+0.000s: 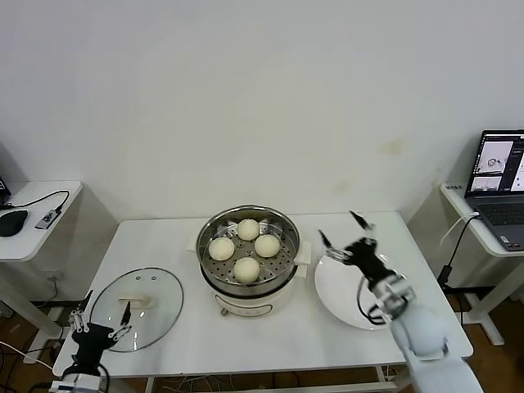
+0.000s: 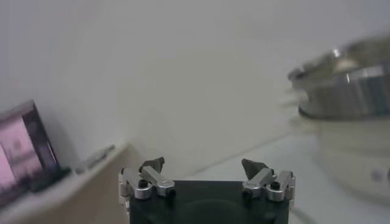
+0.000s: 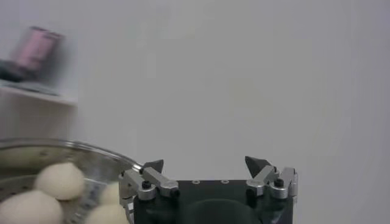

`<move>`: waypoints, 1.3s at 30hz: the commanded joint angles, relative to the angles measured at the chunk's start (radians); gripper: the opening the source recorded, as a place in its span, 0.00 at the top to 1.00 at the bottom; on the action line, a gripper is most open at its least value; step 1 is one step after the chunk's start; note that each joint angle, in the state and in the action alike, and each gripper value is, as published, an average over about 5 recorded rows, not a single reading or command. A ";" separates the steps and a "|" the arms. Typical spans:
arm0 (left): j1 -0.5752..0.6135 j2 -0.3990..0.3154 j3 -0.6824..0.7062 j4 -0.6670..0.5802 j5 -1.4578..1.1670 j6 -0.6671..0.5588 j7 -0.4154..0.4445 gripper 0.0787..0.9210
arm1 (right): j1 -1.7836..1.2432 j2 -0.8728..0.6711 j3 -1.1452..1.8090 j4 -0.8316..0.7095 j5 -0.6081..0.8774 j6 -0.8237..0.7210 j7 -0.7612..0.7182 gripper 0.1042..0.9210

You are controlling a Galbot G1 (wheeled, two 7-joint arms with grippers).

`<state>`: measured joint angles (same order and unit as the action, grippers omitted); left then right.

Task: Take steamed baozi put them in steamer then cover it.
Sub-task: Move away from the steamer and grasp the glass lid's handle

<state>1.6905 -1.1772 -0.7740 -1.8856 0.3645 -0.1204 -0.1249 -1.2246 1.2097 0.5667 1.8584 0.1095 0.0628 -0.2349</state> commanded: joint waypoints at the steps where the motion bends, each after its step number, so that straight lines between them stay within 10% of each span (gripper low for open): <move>1: 0.020 0.071 -0.052 0.162 0.671 -0.057 -0.091 0.12 | -0.255 0.199 0.348 0.020 -0.042 0.034 0.025 0.12; 39: -0.410 0.154 0.152 0.519 0.899 -0.088 -0.101 0.12 | -0.278 0.256 0.354 -0.004 -0.057 0.044 0.056 0.12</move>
<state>1.3432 -1.0251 -0.6474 -1.4248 1.2369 -0.2061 -0.2262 -1.4910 1.4536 0.9161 1.8524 0.0586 0.1046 -0.1790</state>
